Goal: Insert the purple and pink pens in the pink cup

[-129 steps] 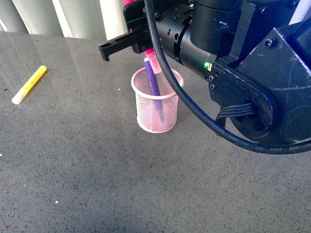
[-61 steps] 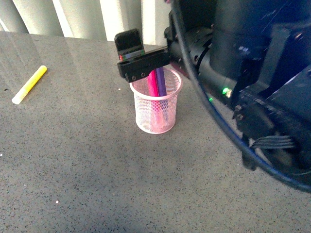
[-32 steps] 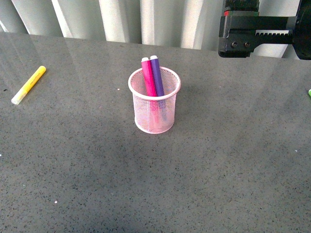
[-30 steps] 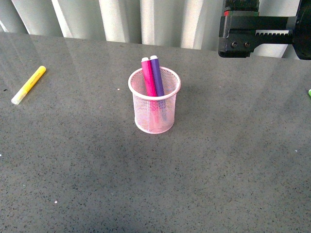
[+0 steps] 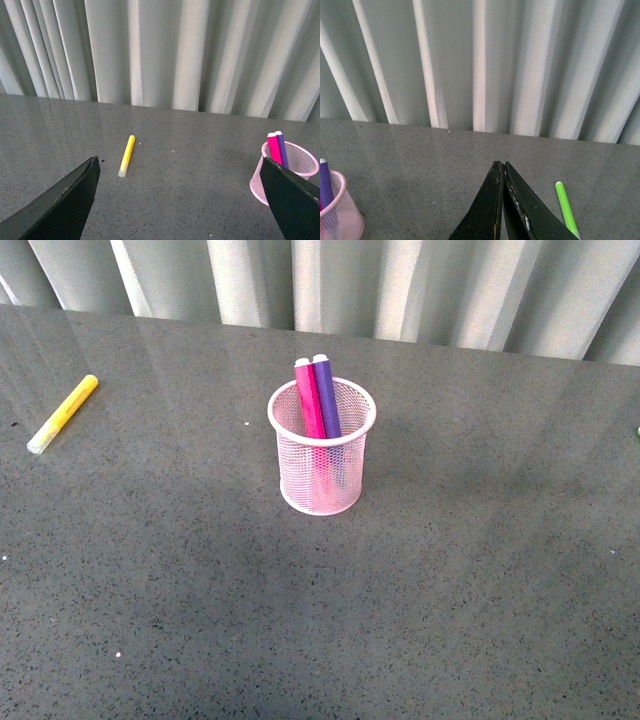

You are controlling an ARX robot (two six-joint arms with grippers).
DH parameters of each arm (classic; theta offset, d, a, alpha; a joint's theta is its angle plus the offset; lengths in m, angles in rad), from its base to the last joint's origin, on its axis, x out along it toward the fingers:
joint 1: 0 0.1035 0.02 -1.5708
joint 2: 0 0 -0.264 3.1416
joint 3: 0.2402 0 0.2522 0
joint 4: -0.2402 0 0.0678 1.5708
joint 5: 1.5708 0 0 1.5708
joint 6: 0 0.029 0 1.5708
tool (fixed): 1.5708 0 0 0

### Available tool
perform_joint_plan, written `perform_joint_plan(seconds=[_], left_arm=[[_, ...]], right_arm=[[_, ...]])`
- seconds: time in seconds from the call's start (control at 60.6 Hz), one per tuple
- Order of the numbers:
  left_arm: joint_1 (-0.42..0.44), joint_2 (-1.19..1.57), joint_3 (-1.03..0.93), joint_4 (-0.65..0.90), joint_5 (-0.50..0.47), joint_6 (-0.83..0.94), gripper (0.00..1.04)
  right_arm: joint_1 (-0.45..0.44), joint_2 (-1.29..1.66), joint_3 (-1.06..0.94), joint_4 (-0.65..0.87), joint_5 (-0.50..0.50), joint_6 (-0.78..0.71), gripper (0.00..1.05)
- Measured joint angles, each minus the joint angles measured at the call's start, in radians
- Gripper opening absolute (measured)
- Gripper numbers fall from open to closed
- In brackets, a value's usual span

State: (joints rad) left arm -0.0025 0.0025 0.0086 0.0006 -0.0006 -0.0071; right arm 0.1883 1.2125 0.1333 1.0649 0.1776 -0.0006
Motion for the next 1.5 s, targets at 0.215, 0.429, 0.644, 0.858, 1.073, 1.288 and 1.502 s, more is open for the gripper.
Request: perform_joint_plan(seconds=[0.215,0.429,0.644,0.858,1.073,1.288,1.502], left_arm=[[0.0,0.0,0.0,0.0,0.0,0.0,0.98],[0.0,0.0,0.0,0.0,0.0,0.0,0.98],[0.0,0.0,0.0,0.0,0.0,0.0,0.98],[0.0,0.0,0.0,0.0,0.0,0.0,0.98],[0.0,0.0,0.0,0.0,0.0,0.0,0.98],[0.0,0.0,0.0,0.0,0.0,0.0,0.98],[0.0,0.0,0.0,0.0,0.0,0.0,0.98]], right_arm=[[-0.059,-0.187,-0.066,-0.124,-0.058,0.0,0.03],[-0.154,-0.406,-0.106,-0.3,-0.17,0.0,0.03],[-0.186,-0.588,-0.109,-0.457,-0.176,0.0,0.03],[-0.186,-0.723,-0.11,-0.579,-0.176,0.0,0.03],[-0.186,-0.839,-0.111,-0.691,-0.176,0.0,0.03],[-0.186,-0.951,-0.111,-0.8,-0.176,0.001,0.03],[-0.186,-1.013,-0.111,-0.862,-0.176,0.0,0.03]])
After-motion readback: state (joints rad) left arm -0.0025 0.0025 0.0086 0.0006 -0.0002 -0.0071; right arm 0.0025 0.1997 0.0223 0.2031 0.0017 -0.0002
